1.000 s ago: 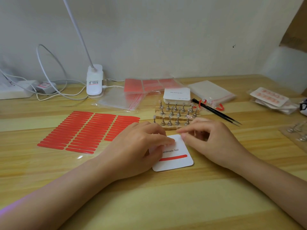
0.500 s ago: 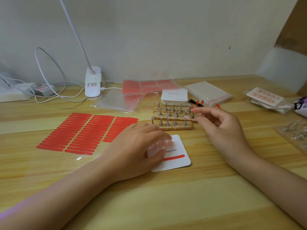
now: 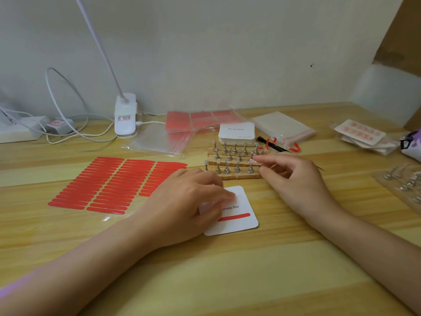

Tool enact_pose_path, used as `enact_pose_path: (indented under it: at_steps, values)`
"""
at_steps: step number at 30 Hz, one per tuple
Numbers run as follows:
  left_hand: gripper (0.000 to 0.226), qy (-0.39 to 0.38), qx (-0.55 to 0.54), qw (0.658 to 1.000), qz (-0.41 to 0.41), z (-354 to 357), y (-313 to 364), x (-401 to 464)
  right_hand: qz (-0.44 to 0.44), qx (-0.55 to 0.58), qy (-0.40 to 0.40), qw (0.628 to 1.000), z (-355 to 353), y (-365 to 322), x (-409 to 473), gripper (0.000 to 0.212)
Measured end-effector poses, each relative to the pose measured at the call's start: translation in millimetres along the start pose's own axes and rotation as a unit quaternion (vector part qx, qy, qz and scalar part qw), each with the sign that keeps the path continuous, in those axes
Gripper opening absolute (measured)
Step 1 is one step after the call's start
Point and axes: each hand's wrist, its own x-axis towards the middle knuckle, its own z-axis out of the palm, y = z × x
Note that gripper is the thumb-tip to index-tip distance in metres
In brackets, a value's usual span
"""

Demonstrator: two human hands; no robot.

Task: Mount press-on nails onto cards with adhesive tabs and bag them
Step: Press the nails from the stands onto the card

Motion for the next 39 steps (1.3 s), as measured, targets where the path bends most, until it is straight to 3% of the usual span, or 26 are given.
enact_pose_path:
  at_steps: [8, 17, 22, 27, 39]
  values:
    - [0.021, -0.026, 0.038, 0.999, 0.017, -10.1, 4.1, 15.3, -0.009, -0.010, 0.002, 1.000, -1.2, -0.6, -1.0, 0.020]
    - [0.006, -0.016, 0.023, 0.999, -0.034, -10.2, 4.3, 34.7, -0.017, 0.000, 0.016, 1.000, -1.0, 0.7, -0.5, 0.013]
    - [0.019, 0.061, 0.019, 0.996, -0.056, -7.3, 6.6, 49.8, -0.052, -0.023, 0.019, 0.998, -1.8, 1.9, 0.5, 0.010]
    - [0.037, 0.049, 0.013, 0.995, -0.082, 7.9, 8.2, 63.8, -0.109, -0.073, 0.026, 0.991, -3.4, 2.8, 1.6, 0.008]
    - [0.028, 0.078, -0.061, 0.990, -0.103, 21.4, 7.4, 69.3, -0.218, -0.181, 0.047, 0.958, -4.4, 2.1, 3.0, 0.004]
